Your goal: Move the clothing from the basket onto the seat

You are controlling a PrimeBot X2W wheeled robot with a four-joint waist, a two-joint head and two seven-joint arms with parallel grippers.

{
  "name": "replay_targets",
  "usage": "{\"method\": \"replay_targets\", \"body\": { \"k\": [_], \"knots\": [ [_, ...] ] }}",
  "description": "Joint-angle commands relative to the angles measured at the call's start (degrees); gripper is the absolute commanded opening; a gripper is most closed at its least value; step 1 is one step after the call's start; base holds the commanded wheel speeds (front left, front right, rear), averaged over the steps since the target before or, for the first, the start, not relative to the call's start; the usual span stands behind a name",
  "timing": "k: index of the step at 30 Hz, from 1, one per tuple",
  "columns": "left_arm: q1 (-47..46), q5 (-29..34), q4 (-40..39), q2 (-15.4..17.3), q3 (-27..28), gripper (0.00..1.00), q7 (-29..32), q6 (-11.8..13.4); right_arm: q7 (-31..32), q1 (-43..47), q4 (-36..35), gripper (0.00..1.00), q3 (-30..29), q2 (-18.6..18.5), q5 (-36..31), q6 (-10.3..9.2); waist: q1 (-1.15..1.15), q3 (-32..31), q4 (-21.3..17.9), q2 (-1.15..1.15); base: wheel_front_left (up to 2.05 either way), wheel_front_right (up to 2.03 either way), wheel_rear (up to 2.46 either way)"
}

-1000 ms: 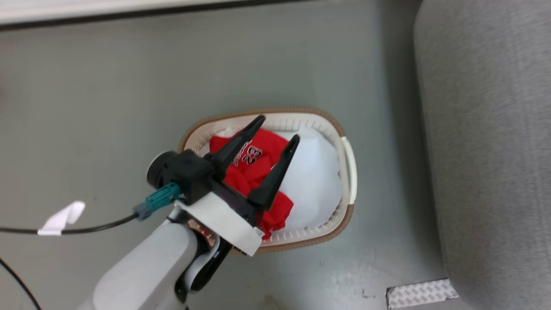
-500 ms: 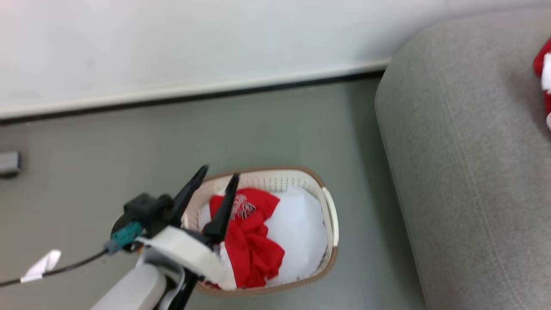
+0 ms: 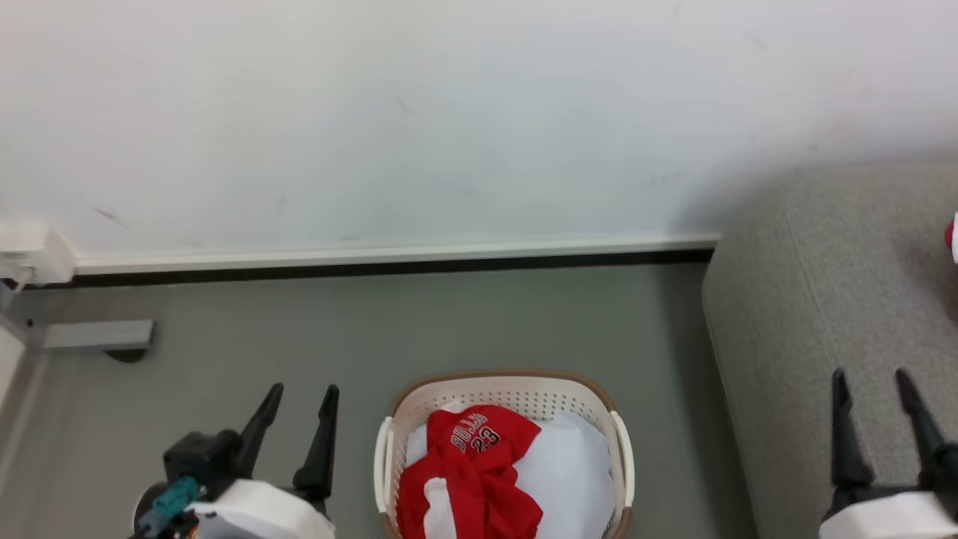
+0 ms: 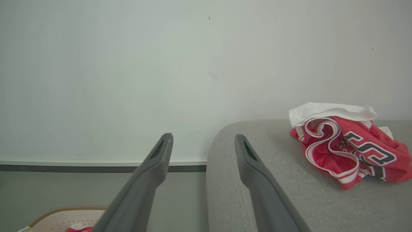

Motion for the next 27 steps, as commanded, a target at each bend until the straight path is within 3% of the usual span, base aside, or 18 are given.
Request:
{"method": "replay_targets", "body": {
  "k": [1, 10, 27],
  "knots": [
    [2.26, 1.88, -0.06, -0.91, 1.52, 1.0, -0.01, -0.52, -0.35, 2.45, 0.35, 1.0, 1.06, 0.25, 0.93, -0.16, 0.02, -2.61, 2.37, 0.0, 0.0, 0.0, 0.0],
    [10.22, 10.21, -0.3, -6.77, 10.74, 1.0, -0.02, -4.07, -0.43, 8.67, -0.67, 1.0, 6.57, 1.35, 2.58, -0.16, 0.02, -6.83, 4.02, 0.0, 0.0, 0.0, 0.0],
    [13.14, 19.12, 1.02, -13.89, 20.73, 1.0, -0.03, -12.31, -0.45, 11.14, 0.06, 1.0, 8.54, 1.38, 3.52, -0.16, 0.02, -8.9, 3.66, 0.0, 0.0, 0.0, 0.0]
  ]
}}
